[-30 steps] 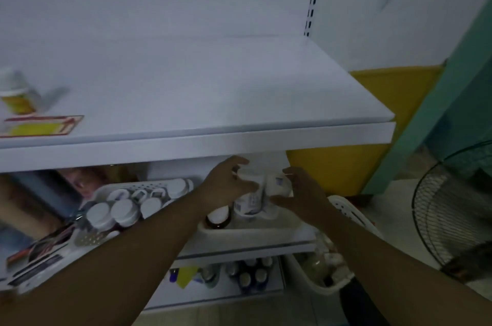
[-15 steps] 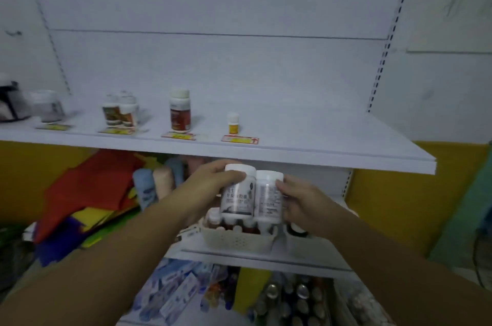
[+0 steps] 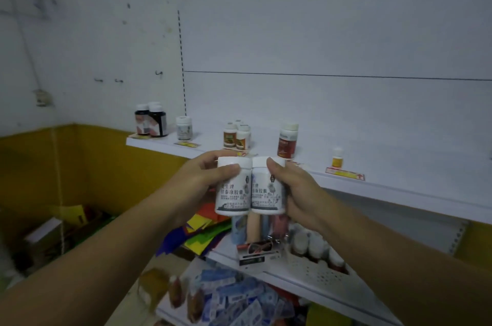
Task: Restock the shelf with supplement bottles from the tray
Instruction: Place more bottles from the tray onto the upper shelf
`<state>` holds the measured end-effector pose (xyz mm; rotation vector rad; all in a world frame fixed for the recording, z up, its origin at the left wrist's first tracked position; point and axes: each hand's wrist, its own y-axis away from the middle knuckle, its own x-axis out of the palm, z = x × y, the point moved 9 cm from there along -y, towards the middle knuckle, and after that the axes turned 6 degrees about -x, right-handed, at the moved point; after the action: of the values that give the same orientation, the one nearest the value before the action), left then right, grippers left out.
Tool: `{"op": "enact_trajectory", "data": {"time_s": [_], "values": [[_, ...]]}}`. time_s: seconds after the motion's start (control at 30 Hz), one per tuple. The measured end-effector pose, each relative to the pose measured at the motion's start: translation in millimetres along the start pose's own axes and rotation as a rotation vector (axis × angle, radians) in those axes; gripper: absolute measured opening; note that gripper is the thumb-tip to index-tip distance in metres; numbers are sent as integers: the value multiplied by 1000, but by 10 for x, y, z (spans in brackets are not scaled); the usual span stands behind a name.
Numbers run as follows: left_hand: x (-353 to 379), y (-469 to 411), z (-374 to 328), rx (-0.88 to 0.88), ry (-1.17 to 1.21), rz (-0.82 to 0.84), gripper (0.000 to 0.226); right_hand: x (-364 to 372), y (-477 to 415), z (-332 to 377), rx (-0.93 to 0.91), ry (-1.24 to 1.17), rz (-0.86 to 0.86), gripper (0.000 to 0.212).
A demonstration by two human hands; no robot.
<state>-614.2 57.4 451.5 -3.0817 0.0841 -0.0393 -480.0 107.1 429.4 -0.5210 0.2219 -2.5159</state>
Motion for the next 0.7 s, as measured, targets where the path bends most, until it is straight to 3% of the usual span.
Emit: {"op": "enact_trajectory", "data": {"time_s": [0.13,0.4,0.7], "values": [[-306,-151,5,4,-54,-41,38,68,-356,-100,-18,31,24,47],[-940,-838,-257,-20,-203,-156,22,234,-1281,-86,-81,27,75,42],[-1522,-1391,-398,0,-281,-233,24,324,-2141,-252,-126,133,50,17]]}}
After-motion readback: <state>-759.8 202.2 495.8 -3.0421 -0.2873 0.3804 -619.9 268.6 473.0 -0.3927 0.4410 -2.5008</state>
